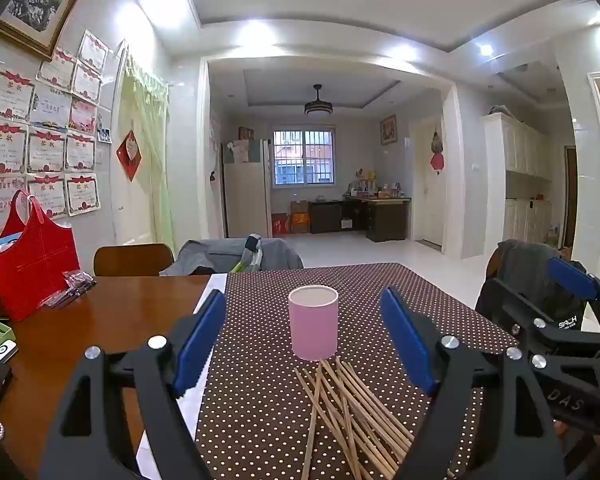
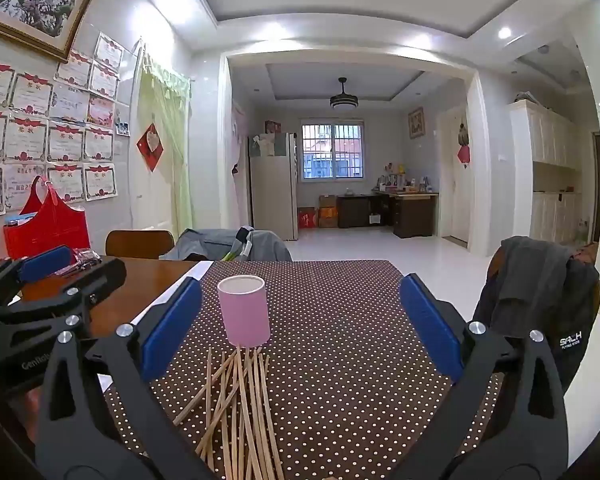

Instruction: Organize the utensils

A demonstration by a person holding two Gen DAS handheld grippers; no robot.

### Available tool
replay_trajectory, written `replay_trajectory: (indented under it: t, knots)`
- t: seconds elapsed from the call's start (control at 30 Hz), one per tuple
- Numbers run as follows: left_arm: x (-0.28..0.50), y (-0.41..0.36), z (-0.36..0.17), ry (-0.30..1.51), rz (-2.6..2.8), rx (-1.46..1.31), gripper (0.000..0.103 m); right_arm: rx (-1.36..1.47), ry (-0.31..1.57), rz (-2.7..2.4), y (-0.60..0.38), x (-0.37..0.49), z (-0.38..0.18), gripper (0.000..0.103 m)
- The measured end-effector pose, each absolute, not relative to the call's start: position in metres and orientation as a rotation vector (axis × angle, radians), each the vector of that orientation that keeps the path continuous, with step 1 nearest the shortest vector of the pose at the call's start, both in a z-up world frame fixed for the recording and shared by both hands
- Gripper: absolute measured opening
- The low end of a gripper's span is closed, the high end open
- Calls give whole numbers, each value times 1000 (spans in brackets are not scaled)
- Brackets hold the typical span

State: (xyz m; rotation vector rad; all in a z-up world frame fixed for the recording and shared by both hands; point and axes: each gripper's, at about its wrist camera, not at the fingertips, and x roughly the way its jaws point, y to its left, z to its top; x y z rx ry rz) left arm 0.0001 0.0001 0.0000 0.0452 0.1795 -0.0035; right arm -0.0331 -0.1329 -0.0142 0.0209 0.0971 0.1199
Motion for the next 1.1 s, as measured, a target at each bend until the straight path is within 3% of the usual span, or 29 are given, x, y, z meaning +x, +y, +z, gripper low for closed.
replay_trajectory:
  t: [1.1]
  knots:
    - [6, 4, -9, 200, -8, 37, 78, 30, 128, 109, -135, -28, -26, 97]
